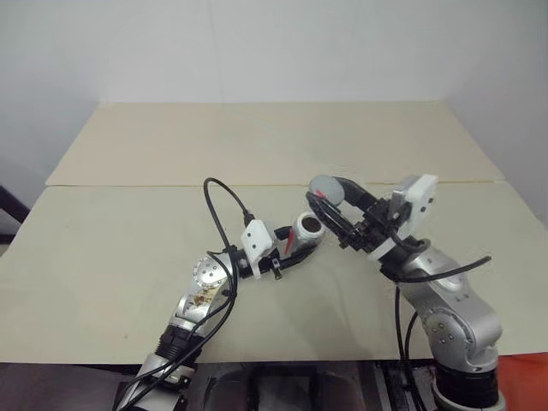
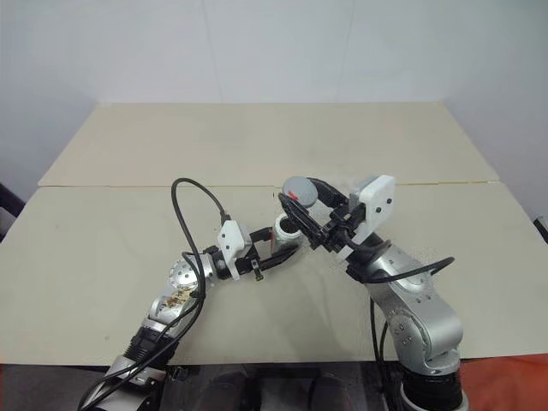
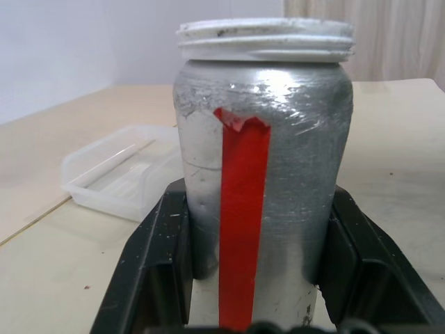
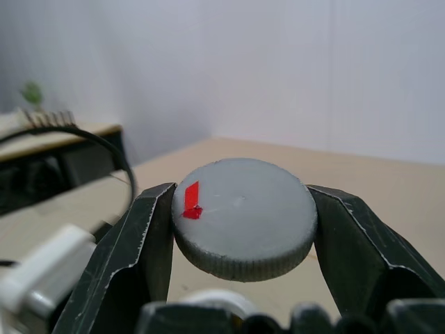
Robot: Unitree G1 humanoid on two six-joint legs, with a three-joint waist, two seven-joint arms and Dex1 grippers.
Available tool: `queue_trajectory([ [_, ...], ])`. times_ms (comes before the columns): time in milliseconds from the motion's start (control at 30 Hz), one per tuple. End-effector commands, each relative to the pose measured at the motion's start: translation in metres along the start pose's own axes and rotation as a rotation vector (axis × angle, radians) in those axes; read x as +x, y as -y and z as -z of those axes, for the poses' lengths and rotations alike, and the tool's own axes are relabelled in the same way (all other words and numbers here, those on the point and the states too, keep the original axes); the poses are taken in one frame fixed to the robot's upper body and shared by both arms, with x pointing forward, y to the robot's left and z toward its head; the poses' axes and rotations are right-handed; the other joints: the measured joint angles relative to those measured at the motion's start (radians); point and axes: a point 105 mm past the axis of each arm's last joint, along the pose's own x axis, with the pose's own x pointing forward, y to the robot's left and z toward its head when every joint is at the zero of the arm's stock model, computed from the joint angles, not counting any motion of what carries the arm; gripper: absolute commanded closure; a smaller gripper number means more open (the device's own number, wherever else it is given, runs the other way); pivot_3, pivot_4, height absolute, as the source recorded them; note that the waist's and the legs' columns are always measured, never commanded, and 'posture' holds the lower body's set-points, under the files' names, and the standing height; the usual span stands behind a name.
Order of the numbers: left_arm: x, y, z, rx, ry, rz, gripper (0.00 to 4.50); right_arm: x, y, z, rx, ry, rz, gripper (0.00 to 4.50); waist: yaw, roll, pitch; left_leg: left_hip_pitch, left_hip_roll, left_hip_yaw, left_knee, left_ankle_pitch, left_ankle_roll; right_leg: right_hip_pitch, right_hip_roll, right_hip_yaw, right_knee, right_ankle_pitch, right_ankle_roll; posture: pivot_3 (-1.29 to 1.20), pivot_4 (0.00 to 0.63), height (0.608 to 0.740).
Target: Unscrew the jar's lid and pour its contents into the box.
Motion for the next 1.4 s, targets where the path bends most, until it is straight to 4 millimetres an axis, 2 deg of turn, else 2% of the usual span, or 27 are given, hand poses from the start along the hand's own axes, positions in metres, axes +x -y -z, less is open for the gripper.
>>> queue_trajectory([
  [33, 0.001, -0.003, -0.010, 0.027, 0.034, -0.010, 2.52, -0.026, 0.025, 0.004, -0.165, -0.119, 0.146, 1.69, 0.002, 0.000, 0.000, 0.000, 0.000, 0.000, 0.000, 0.000, 0.000, 0.000, 0.000, 0.000, 0.000, 0.000, 0.000, 0.00, 0.150, 0.740],
  [167, 0.001, -0.009, -0.011, 0.031, 0.035, -0.028, 2.52, -0.061, 0.039, 0.033, -0.198, -0.350, 0.246, 1.69, -0.001, 0.000, 0.000, 0.000, 0.000, 0.000, -0.001, 0.000, 0.000, 0.000, 0.000, 0.000, 0.000, 0.000, 0.000, 0.00, 0.150, 0.740],
  [300, 0.002, -0.014, -0.012, 0.039, 0.035, -0.034, 2.52, -0.098, 0.045, 0.081, -0.170, -0.692, 0.340, 1.69, -0.003, 0.000, 0.000, 0.001, 0.001, 0.000, 0.000, 0.000, 0.001, 0.000, 0.000, 0.002, -0.001, 0.000, 0.000, 0.00, 0.150, 0.740],
  [367, 0.004, -0.016, -0.013, 0.045, 0.037, -0.035, 2.52, -0.109, 0.044, 0.091, -0.137, -0.760, 0.381, 1.69, -0.003, 0.000, 0.000, 0.002, 0.001, 0.000, 0.000, -0.004, 0.006, 0.000, -0.001, 0.002, -0.001, 0.000, 0.000, 0.00, 0.150, 0.740],
  [467, 0.005, -0.019, -0.015, 0.048, 0.045, -0.038, 2.52, -0.122, 0.042, 0.105, -0.054, -0.846, 0.424, 1.69, -0.004, 0.000, 0.000, 0.002, 0.000, 0.000, 0.000, -0.004, 0.006, 0.000, -0.001, 0.002, -0.001, 0.000, 0.000, 0.00, 0.150, 0.740],
  [633, 0.006, -0.019, -0.014, 0.050, 0.047, -0.037, 2.52, -0.127, 0.036, 0.112, 0.040, -0.894, 0.437, 1.69, -0.003, 0.000, 0.000, 0.002, 0.000, 0.000, 0.000, -0.003, 0.006, 0.001, -0.001, 0.002, -0.001, 0.000, 0.000, 0.00, 0.150, 0.740],
  [700, 0.005, -0.018, -0.014, 0.051, 0.045, -0.036, 2.52, -0.127, 0.036, 0.112, 0.073, -0.892, 0.439, 0.99, -0.002, 0.000, 0.000, 0.002, 0.000, -0.001, 0.000, -0.003, 0.006, 0.001, -0.001, 0.001, -0.002, 0.000, 0.000, 0.00, 0.150, 0.740],
  [733, 0.005, -0.018, -0.013, 0.051, 0.044, -0.036, 2.52, -0.127, 0.036, 0.112, 0.083, -0.889, 0.440, 0.85, -0.002, 0.000, 0.000, 0.002, 0.000, -0.001, 0.000, -0.003, 0.006, 0.001, -0.001, 0.001, -0.002, 0.000, 0.000, 0.00, 0.150, 0.740],
  [833, 0.004, -0.018, -0.013, 0.052, 0.041, -0.037, 2.52, -0.126, 0.036, 0.109, 0.080, -0.888, 0.438, 0.02, -0.003, 0.000, 0.000, 0.002, 0.000, -0.001, 0.000, -0.003, 0.006, 0.001, -0.001, 0.001, -0.002, 0.000, 0.000, 0.00, 0.150, 0.740],
  [933, 0.004, -0.020, -0.012, 0.054, 0.037, -0.038, 2.52, -0.122, 0.035, 0.098, 0.053, -0.856, 0.418, 0.02, -0.003, 0.000, 0.000, 0.002, 0.000, -0.001, 0.000, -0.003, 0.006, 0.001, -0.001, 0.001, -0.002, 0.000, 0.000, 0.00, 0.150, 0.740],
  [1133, 0.009, -0.032, -0.006, 0.053, -0.080, -0.052, 2.52, -0.113, 0.023, 0.061, -0.099, -0.769, 0.296, 0.02, -0.001, 0.000, 0.000, 0.001, 0.000, -0.001, 0.000, -0.004, 0.006, 0.000, -0.001, 0.001, -0.002, 0.000, 0.000, 0.00, 0.150, 0.740],
  [1267, 0.022, -0.058, -0.001, 0.127, -0.159, -0.138, 2.52, -0.101, 0.022, 0.031, -0.188, -0.624, 0.274, 0.02, 0.001, 0.000, 0.000, 0.001, -0.001, -0.001, 0.001, -0.004, 0.006, 0.001, -0.001, 0.001, -0.002, 0.000, 0.000, 0.00, 0.150, 0.740],
  [1400, 0.039, -0.082, 0.003, 0.184, -0.242, -0.190, 2.52, -0.095, 0.024, 0.023, -0.228, -0.571, 0.297, 0.02, -0.001, -0.001, 0.000, 0.001, -0.001, -0.002, 0.001, -0.004, 0.006, 0.001, -0.001, 0.001, -0.002, 0.000, 0.001, 0.00, 0.150, 0.740],
])
